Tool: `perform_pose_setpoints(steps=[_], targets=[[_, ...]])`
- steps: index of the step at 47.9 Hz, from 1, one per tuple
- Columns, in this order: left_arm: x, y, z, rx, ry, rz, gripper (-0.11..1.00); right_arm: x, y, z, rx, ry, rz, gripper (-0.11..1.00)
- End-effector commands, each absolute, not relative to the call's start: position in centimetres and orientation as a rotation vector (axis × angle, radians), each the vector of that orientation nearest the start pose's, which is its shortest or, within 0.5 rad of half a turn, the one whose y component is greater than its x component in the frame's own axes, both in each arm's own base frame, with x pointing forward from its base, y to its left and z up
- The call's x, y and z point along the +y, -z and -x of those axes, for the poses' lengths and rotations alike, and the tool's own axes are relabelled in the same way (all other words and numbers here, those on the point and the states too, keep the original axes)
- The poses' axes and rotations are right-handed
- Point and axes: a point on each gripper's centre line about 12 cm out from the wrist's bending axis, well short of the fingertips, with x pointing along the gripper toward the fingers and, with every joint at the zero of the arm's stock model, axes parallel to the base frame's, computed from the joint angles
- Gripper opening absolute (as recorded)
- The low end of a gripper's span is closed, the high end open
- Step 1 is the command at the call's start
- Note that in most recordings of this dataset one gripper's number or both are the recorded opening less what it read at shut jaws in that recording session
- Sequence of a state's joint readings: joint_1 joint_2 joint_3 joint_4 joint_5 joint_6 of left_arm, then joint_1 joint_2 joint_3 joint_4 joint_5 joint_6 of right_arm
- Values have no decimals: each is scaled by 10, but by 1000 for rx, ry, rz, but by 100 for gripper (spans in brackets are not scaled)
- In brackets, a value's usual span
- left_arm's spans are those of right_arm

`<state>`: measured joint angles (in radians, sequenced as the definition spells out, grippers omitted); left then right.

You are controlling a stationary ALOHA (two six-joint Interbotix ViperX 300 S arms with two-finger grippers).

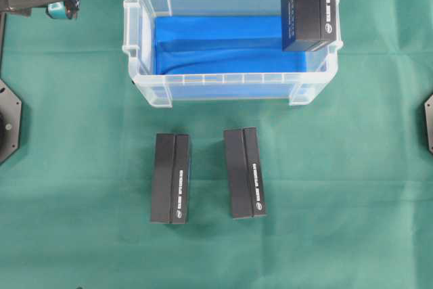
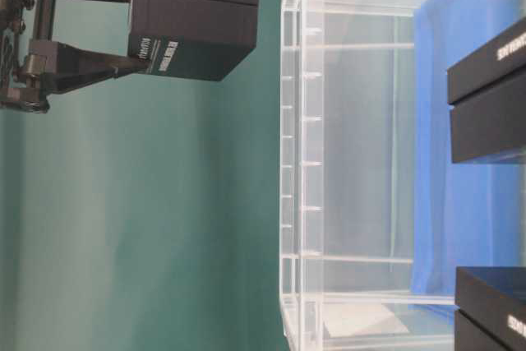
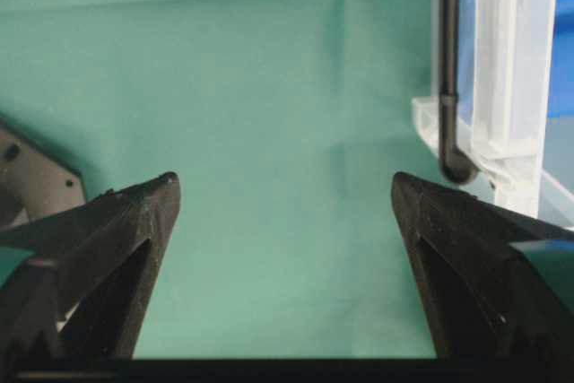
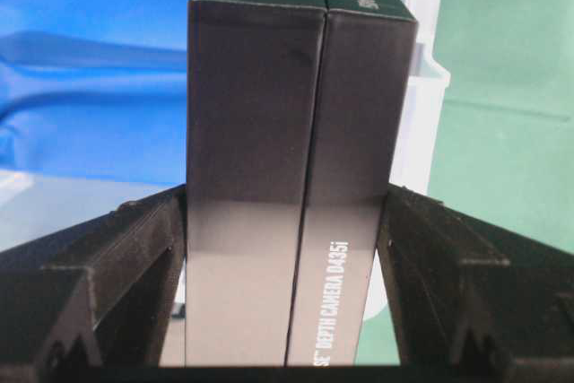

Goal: Take out the box from the case.
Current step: 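Lift the right box up out of the bin with the right gripper, then carry the held box forward and lower it right of the middle box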

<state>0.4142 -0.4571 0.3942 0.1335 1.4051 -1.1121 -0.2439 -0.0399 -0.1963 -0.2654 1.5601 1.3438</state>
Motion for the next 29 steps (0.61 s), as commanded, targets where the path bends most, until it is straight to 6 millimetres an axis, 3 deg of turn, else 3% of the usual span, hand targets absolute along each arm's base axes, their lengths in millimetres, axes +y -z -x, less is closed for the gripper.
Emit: perform_pose_setpoints(steps=[1,15,29], targets=[[114,-333,-218,944,-1153,1081,98,-110,-411,-342,777,1198,-1094,67],[114,-333,-218,945,-1154,1080,98,-80,-408,-344,837,1195,-1080,67],[114,-333,-218,945,-1154,1080,98,-35,-406,-351,848,1162,-1102,67]])
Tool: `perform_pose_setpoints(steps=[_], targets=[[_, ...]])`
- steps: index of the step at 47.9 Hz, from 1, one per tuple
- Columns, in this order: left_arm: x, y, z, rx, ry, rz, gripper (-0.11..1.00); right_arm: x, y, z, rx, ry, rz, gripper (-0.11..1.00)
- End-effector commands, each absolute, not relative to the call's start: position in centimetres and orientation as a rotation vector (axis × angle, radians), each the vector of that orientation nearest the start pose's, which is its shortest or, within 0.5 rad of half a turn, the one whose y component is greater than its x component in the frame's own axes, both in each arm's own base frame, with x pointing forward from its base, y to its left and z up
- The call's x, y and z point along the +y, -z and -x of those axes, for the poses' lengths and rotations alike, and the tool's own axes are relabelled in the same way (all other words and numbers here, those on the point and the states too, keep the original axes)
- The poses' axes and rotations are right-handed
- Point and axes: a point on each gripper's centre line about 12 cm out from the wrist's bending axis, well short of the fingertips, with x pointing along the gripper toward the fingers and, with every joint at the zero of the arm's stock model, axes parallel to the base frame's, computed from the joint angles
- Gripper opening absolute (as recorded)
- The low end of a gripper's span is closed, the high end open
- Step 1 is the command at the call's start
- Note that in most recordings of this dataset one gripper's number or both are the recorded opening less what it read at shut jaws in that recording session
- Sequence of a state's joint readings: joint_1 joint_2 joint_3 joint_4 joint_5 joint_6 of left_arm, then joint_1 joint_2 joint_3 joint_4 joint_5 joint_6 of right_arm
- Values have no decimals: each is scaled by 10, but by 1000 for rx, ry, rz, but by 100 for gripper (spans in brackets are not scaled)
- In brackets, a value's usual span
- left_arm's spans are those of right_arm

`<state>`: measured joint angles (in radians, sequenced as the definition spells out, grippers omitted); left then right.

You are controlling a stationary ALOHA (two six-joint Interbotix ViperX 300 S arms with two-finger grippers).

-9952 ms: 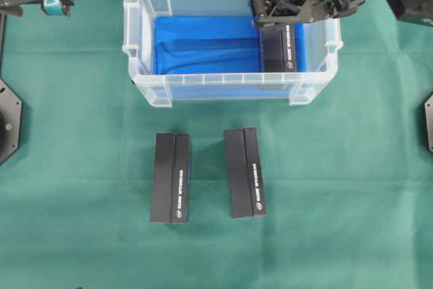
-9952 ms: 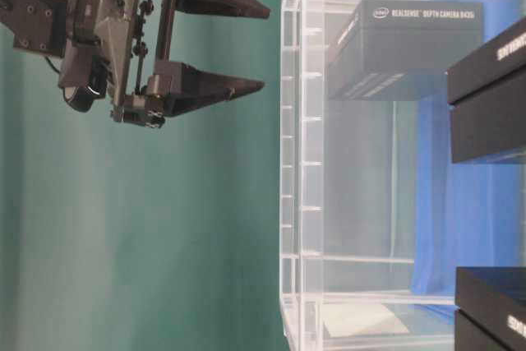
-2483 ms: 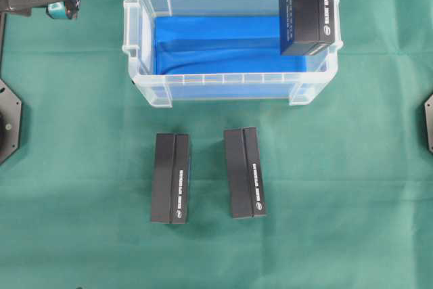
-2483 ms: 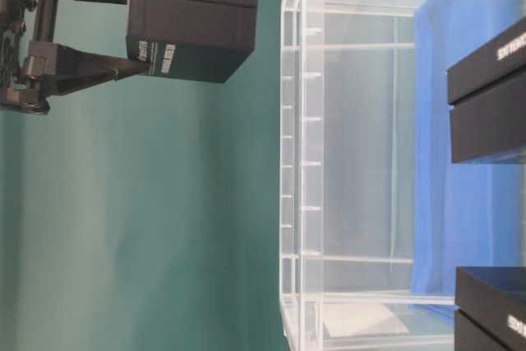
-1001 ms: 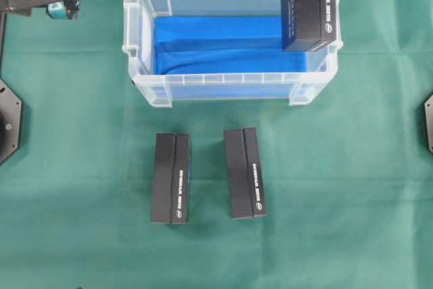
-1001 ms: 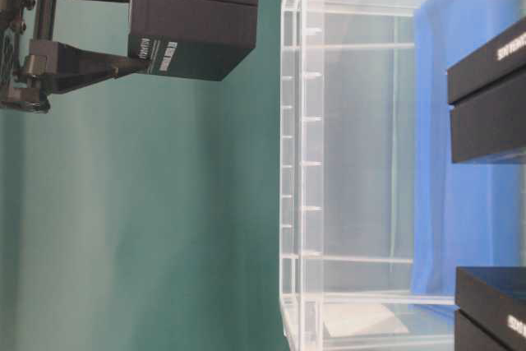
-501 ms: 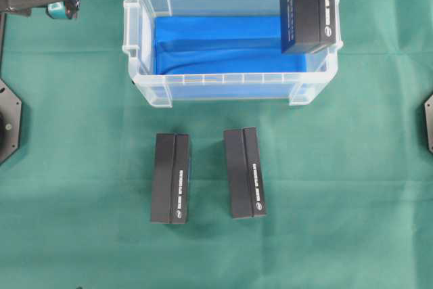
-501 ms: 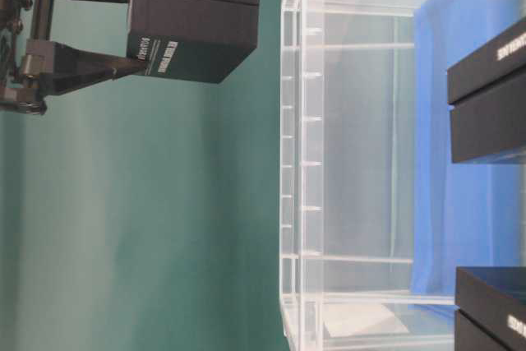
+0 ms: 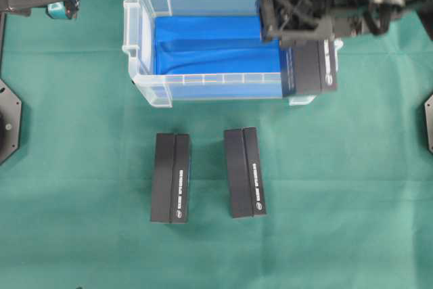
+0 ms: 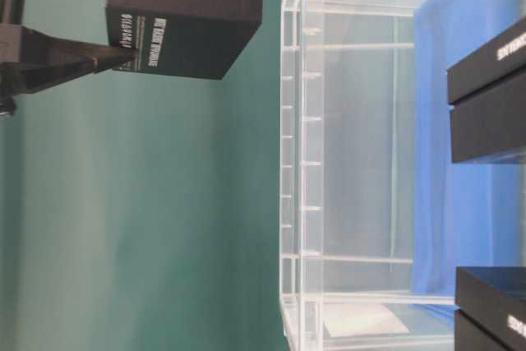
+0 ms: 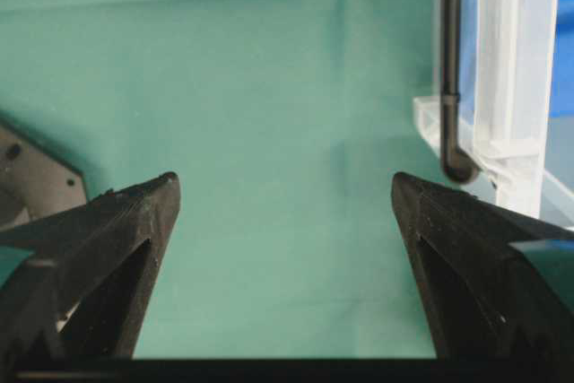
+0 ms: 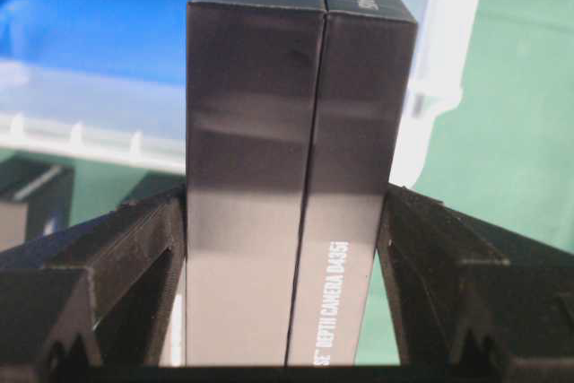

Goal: Take out the box from the case.
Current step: 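Carry the held box forward and lower it right of the middle box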

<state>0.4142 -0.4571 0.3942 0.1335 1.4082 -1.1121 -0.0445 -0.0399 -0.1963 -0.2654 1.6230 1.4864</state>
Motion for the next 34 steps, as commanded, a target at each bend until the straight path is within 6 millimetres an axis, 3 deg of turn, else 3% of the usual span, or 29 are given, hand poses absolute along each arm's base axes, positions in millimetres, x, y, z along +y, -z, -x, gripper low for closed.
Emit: perform_pose_setpoints(steps=[1,34], targets=[[114,-333,-218,945,-1154,1080,98,-32,-406,-351,848,1159,-1105,67],[114,-332,-218,949,-1155,1081,98,74,-398,-343,883,1154,-1146,67]])
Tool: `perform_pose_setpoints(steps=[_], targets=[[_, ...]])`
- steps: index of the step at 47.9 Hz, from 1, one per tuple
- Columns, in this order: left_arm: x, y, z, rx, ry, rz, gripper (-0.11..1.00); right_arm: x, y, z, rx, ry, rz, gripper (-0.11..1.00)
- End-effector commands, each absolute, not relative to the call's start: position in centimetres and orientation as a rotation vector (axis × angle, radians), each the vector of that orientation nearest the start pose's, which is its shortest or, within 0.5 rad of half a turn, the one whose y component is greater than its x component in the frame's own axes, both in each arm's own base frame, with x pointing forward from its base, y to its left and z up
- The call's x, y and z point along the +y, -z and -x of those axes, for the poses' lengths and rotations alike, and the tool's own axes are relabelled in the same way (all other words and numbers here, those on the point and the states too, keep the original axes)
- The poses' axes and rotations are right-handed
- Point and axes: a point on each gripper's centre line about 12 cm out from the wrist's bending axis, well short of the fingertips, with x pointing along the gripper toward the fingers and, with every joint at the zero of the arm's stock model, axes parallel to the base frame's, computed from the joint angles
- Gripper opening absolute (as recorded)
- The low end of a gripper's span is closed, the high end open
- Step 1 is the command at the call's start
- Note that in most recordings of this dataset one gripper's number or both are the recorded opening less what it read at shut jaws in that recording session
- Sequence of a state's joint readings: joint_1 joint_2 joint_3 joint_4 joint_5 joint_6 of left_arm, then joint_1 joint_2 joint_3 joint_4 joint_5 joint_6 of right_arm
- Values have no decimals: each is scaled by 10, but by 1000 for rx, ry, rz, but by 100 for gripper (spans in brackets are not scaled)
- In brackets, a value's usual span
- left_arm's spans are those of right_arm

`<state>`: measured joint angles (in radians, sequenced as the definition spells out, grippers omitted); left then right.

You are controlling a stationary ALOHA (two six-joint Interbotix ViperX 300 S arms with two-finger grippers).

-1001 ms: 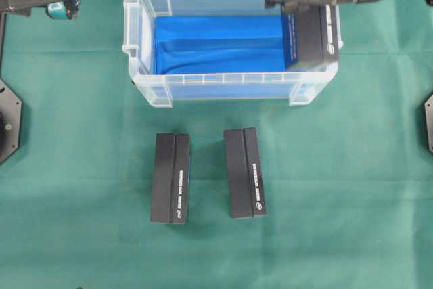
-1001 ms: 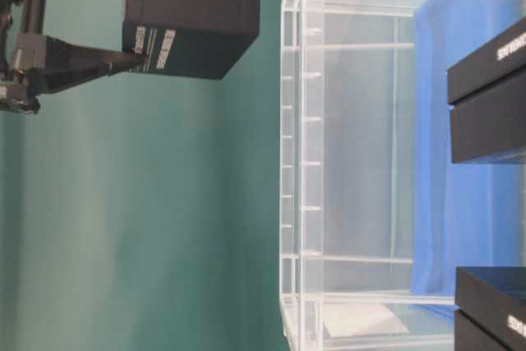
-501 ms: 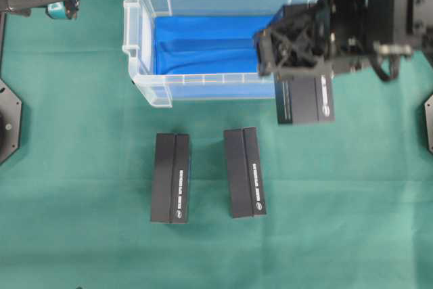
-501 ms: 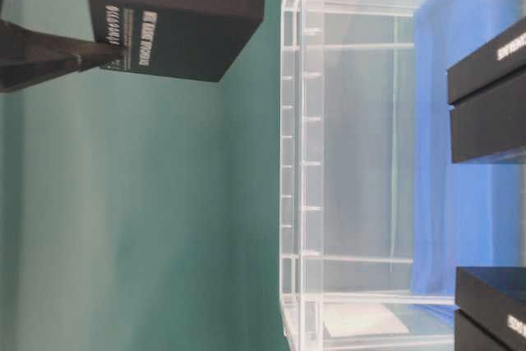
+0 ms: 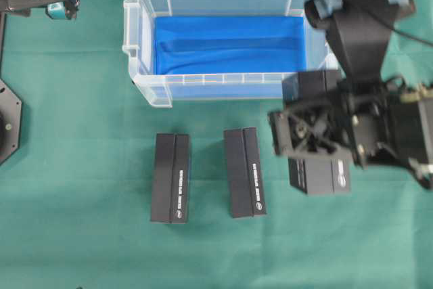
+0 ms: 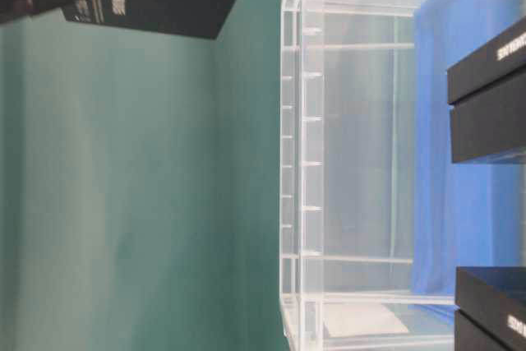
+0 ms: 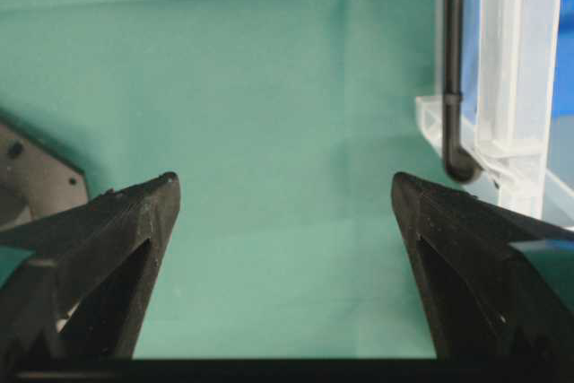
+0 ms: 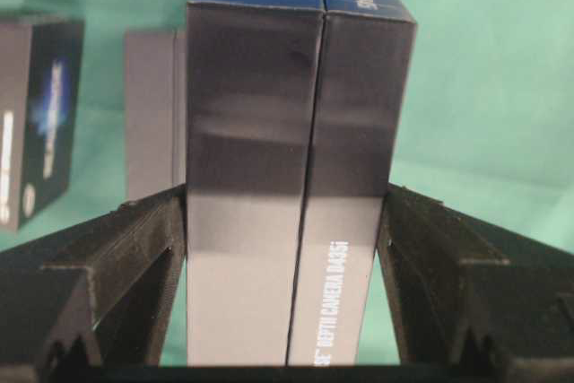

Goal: Take out the box from the case.
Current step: 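Carry the held box forward and lower it right of the middle box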

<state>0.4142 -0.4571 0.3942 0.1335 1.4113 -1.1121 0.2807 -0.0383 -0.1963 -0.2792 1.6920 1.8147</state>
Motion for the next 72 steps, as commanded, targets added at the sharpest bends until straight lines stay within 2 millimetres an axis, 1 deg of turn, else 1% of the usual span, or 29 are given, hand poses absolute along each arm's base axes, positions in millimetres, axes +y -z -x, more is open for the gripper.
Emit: perform_pose_setpoints(steps=[1,10,20,29,43,56,64,68,72], targets=[[114,-333,-218,945,-1154,1080,98,76,-398,-343,882,1153,-1151,67],[113,-332,-218,947,-1154,1078,98,91,-393,-343,902,1149,-1155,67],[113,-332,-217,949,-1155,1081,98,92,-388,-344,909,1159,-1145,67],[111,-331,-214,946,-1153,1081,98,92,-375,-344,927,1187,-1117,67],[110,-331,-211,945,-1154,1083,98,90,-338,-345,950,1206,-1077,67],[110,-331,-212,946,-1155,1082,98,91,-286,-347,956,1190,-1085,67],[111,-330,-212,946,-1155,1082,98,91,-253,-343,953,1181,-1112,67],[111,-330,-212,949,-1156,1082,98,91,-240,-340,961,1179,-1117,67],[111,-330,-212,949,-1157,1081,98,91,-231,-338,969,1175,-1118,67]])
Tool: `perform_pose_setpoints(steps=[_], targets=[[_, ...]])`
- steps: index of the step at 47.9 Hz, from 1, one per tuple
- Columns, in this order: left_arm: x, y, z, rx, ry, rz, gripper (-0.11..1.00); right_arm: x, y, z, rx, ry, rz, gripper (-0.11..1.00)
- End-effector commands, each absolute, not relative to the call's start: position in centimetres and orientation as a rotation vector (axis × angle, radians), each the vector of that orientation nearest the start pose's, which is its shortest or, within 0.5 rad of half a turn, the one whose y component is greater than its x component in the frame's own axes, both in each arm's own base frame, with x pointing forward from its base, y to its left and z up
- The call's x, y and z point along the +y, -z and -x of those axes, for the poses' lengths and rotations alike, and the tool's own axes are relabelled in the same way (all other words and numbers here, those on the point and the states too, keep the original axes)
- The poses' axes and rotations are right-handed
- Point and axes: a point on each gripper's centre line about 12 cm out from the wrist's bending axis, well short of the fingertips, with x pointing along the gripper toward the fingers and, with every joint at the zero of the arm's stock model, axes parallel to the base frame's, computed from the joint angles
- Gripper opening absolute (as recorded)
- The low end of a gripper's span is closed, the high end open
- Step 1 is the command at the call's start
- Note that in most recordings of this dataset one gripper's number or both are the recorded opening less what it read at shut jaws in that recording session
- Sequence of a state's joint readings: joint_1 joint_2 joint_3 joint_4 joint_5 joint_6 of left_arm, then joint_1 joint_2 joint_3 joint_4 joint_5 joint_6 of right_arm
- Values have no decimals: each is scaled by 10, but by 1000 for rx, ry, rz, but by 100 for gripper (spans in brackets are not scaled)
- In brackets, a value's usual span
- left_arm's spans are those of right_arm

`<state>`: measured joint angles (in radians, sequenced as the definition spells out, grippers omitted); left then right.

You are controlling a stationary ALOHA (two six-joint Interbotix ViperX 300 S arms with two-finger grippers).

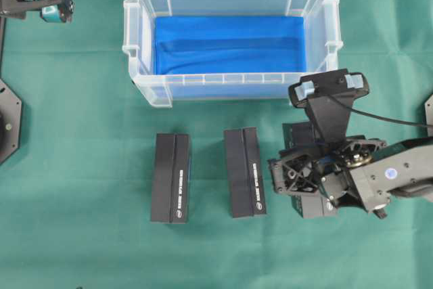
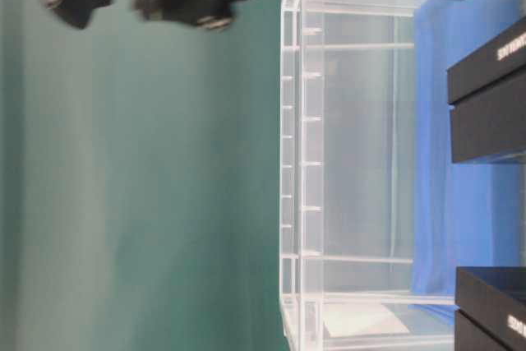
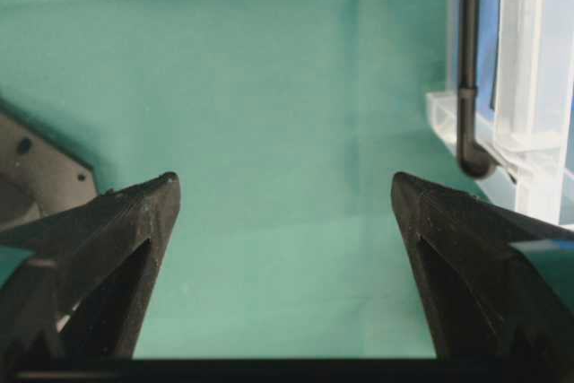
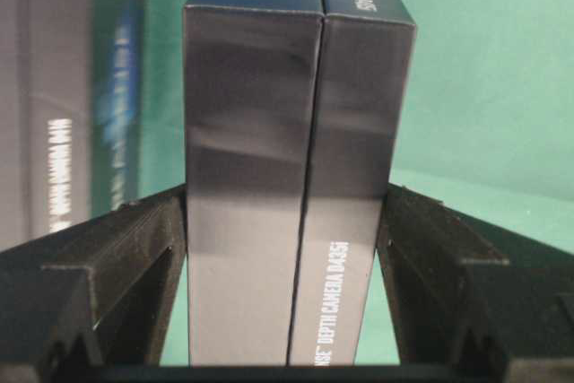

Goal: Take out the box from the case.
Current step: 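Carry the held box forward and lower it right of the middle box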

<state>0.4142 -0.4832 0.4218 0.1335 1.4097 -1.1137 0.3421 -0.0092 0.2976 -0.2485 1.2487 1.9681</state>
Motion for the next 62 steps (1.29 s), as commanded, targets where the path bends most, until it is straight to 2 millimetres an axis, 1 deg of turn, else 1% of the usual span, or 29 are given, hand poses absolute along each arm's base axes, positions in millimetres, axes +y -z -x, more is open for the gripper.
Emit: perform_pose_setpoints(steps=[1,14,24,59,61,62], targets=[[111,-330,-212,949,-1156,1082,98,91,-227,-337,973,1176,-1116,67],[112,-328,-215,953,-1156,1080,98,86,-210,-335,973,1159,-1128,67],[112,-327,-215,957,-1159,1081,98,84,-204,-333,977,1157,-1128,67],[111,-327,-216,956,-1157,1081,98,88,-204,-335,983,1136,-1168,67],[112,-327,-216,954,-1156,1081,98,88,-205,-335,981,1136,-1171,71],[111,-327,-216,956,-1157,1081,98,88,-206,-335,981,1136,-1171,76]])
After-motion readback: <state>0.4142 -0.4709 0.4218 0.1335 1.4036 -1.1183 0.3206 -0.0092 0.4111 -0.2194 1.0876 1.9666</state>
